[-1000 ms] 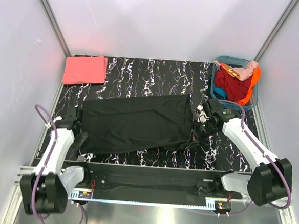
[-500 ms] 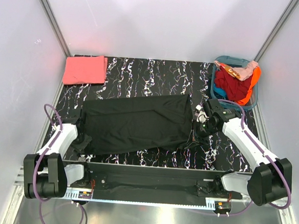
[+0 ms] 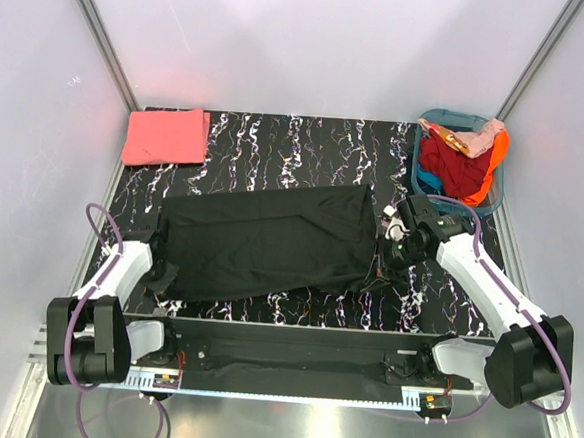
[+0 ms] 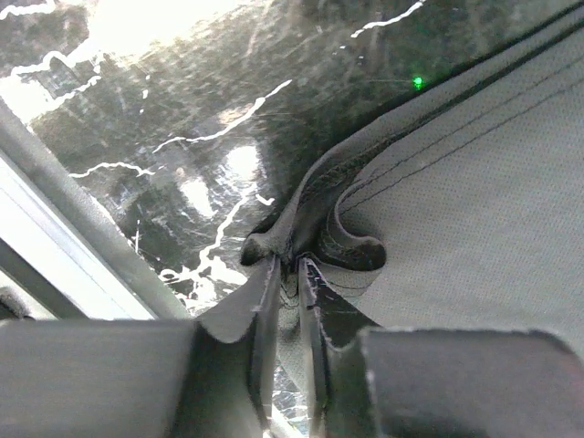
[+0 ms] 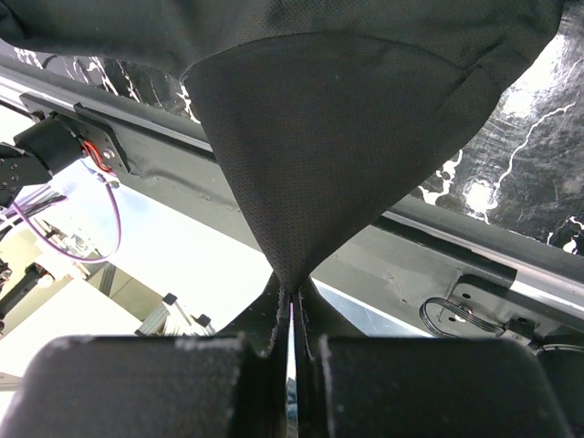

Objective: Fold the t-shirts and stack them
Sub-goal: Fold the tshirt

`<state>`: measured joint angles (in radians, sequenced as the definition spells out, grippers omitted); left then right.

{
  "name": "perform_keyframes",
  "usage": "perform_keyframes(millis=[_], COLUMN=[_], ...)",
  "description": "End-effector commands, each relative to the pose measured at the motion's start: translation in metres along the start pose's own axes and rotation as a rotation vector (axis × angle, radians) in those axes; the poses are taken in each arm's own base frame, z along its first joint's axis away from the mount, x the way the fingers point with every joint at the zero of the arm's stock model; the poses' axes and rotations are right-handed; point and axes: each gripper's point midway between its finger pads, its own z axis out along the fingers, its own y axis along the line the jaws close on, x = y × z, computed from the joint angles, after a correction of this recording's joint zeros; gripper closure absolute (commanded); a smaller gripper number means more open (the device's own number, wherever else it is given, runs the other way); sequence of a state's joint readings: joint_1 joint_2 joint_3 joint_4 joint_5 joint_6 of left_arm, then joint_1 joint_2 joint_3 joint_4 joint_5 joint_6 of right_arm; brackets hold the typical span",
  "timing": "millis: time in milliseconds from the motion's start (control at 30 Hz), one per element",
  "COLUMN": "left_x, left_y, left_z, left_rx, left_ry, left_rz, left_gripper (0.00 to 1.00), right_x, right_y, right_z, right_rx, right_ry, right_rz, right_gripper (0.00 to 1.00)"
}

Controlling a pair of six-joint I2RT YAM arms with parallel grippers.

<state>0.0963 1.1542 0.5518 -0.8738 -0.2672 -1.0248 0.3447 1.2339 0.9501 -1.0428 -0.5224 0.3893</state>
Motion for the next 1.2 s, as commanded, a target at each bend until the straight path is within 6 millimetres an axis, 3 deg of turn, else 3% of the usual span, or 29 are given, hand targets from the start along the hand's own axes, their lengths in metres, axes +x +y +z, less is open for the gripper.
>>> perform_keyframes(millis=[0, 67, 167, 400, 467, 533, 600, 667, 800, 867, 1000, 1167], left_x=[-0.003, -0.007, -0.011, -0.015, -0.012, -0.010, -0.011, -0.013, -0.017, -0.020, -0.044, -0.057], left_y=[0.007, 0.006, 0.009, 0.007, 0.005, 0.005, 0.006, 0.003, 0.004, 0.008, 0.003, 0.003], left_z=[-0.001, -0.007, -0.015, -0.018, -0.014, -0.013, -0.014, -0.016, -0.021, -0.027, -0.054, -0.074], left_rx=[-0.040, -0.037, -0.045, -0.028, -0.019, -0.015, -0.013, -0.001, -0.008, -0.018, 0.025, 0.060], left_ry=[-0.019, -0.025, -0.041, -0.060, -0.048, -0.039, -0.044, -0.053, -0.067, -0.075, -0.167, -0.224], left_rz=[-0.031, -0.030, -0.038, -0.037, -0.026, -0.025, -0.024, -0.022, -0.029, -0.026, -0.035, -0.047], left_gripper=[0.85, 0.94, 0.94, 0.77, 0.80, 0.90, 0.91, 1.00, 1.00, 1.00, 1.00, 1.00], right_x=[0.002, 0.000, -0.004, -0.007, -0.007, -0.007, -0.007, -0.007, -0.007, -0.009, -0.020, -0.043], right_y=[0.004, 0.006, 0.007, 0.009, 0.009, 0.008, 0.008, 0.008, 0.007, 0.008, 0.013, 0.024], right_z=[-0.006, -0.008, -0.009, -0.010, -0.010, -0.009, -0.009, -0.008, -0.007, -0.008, -0.013, -0.026], right_rx=[-0.022, -0.022, -0.015, -0.014, -0.015, -0.015, -0.013, -0.015, -0.010, -0.008, 0.005, 0.028], right_ry=[-0.018, -0.022, -0.024, -0.025, -0.025, -0.024, -0.024, -0.026, -0.021, -0.025, -0.047, -0.091], right_rz=[-0.013, -0.018, -0.018, -0.021, -0.023, -0.019, -0.020, -0.015, -0.011, -0.013, -0.013, -0.025], right_gripper=[1.00, 1.00, 1.00, 1.00, 1.00, 1.00, 1.00, 1.00, 1.00, 1.00, 1.00, 1.00])
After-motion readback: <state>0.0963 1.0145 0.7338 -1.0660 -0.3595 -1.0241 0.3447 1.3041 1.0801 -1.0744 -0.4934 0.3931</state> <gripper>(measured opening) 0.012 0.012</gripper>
